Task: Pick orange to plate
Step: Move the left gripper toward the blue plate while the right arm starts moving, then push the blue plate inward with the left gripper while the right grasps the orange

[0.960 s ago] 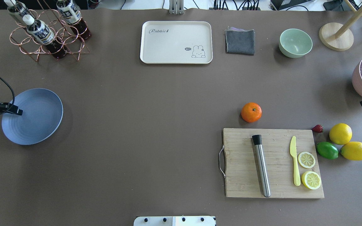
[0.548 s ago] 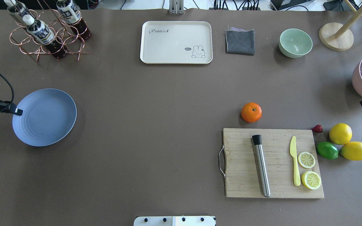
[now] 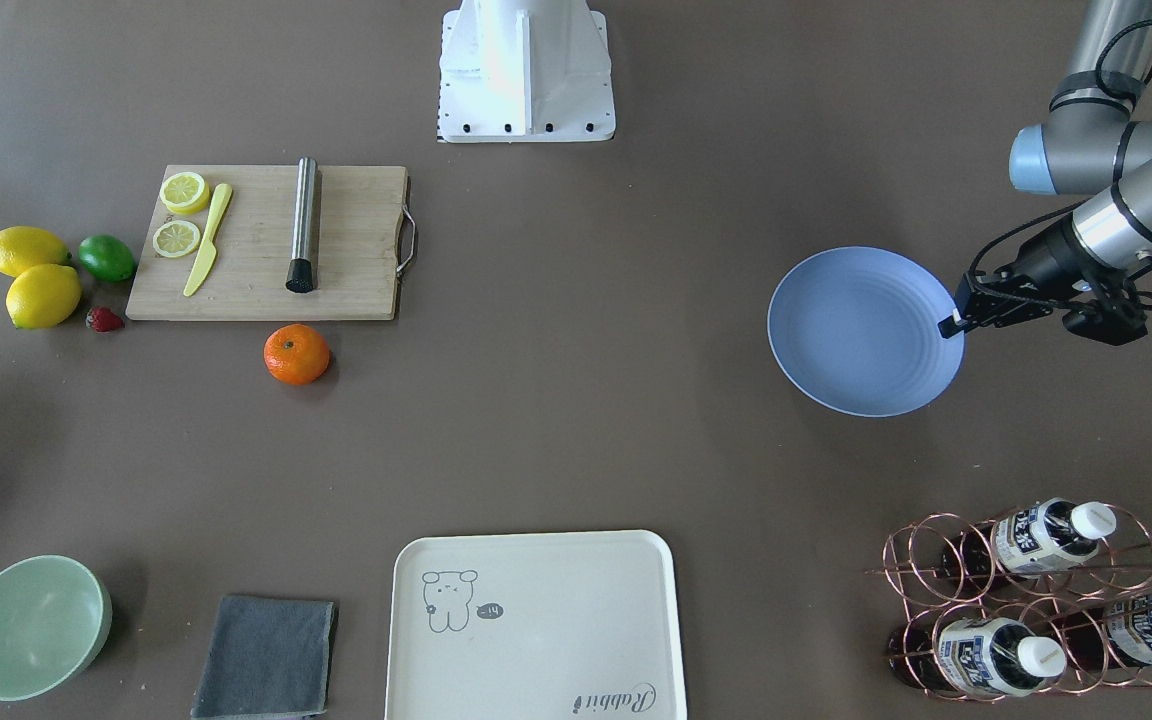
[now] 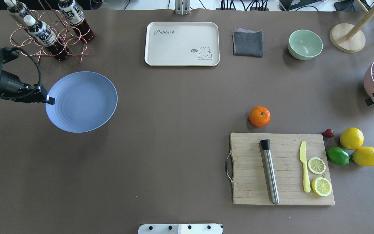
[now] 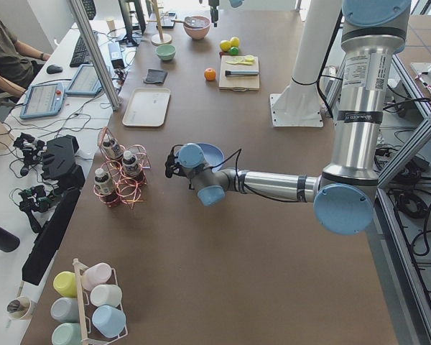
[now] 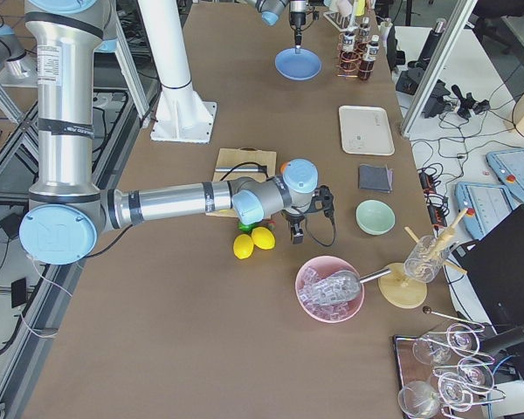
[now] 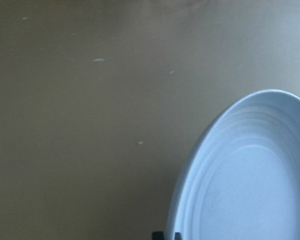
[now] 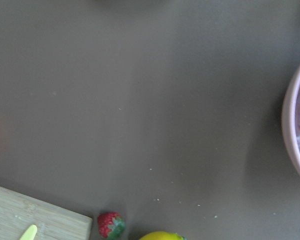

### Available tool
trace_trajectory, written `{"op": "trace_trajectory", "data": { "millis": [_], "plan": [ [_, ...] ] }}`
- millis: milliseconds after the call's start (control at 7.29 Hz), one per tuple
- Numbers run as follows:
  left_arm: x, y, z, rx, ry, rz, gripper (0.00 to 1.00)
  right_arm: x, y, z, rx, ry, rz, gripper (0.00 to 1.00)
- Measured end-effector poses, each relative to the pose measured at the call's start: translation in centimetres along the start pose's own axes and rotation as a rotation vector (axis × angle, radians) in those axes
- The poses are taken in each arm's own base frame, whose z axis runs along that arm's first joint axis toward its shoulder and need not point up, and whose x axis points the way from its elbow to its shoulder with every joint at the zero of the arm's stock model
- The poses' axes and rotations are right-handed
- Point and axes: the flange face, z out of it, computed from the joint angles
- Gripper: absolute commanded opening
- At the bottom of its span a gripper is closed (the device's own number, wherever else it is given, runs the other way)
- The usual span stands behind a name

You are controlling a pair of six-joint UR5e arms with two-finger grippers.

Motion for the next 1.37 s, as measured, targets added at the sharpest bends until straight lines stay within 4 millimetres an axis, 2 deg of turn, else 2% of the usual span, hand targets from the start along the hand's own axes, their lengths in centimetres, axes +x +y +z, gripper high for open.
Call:
{"op": "trace_trajectory", "data": {
  "millis": [137, 274, 411, 548, 685, 960, 1234, 1371],
  "plan": [
    [6.4, 1.1, 3.3, 0.008, 0.004, -0.037, 0.0, -3.3, -1.2, 0.3, 0.002, -0.012, 0.031, 1.0],
    [11.6, 2.8, 6.8, 0.021, -0.008, -0.055, 0.0, -7.4, -2.4, 1.1, 0.003, -0.021, 0.06, 1.0],
    [15.5, 5.5, 10.6, 0.032, -0.022, -0.055, 0.0, -11.9, -3.2, 2.4, -0.001, -0.027, 0.072, 1.0],
    [18.3, 8.1, 13.7, 0.042, -0.028, -0.051, 0.0, -15.8, -3.5, 3.9, -0.004, -0.023, 0.066, 1.0],
    [20.2, 9.9, 15.9, 0.051, -0.03, -0.055, 0.0, -19.0, -3.4, 5.6, -0.004, -0.012, 0.058, 1.0],
    [22.3, 11.2, 18.9, 0.059, -0.035, -0.067, 0.0, -23.2, -2.9, 8.6, -0.004, 0.015, 0.04, 1.0],
    [23.3, 11.3, 19.7, 0.065, -0.034, -0.087, 0.0, -27.5, -3.1, 11.6, 0.008, 0.036, 0.035, 1.0],
    [23.5, 11.2, 19.7, 0.066, -0.033, -0.093, 0.0, -29.0, -3.6, 13.1, 0.013, 0.048, 0.036, 1.0]
  ]
}}
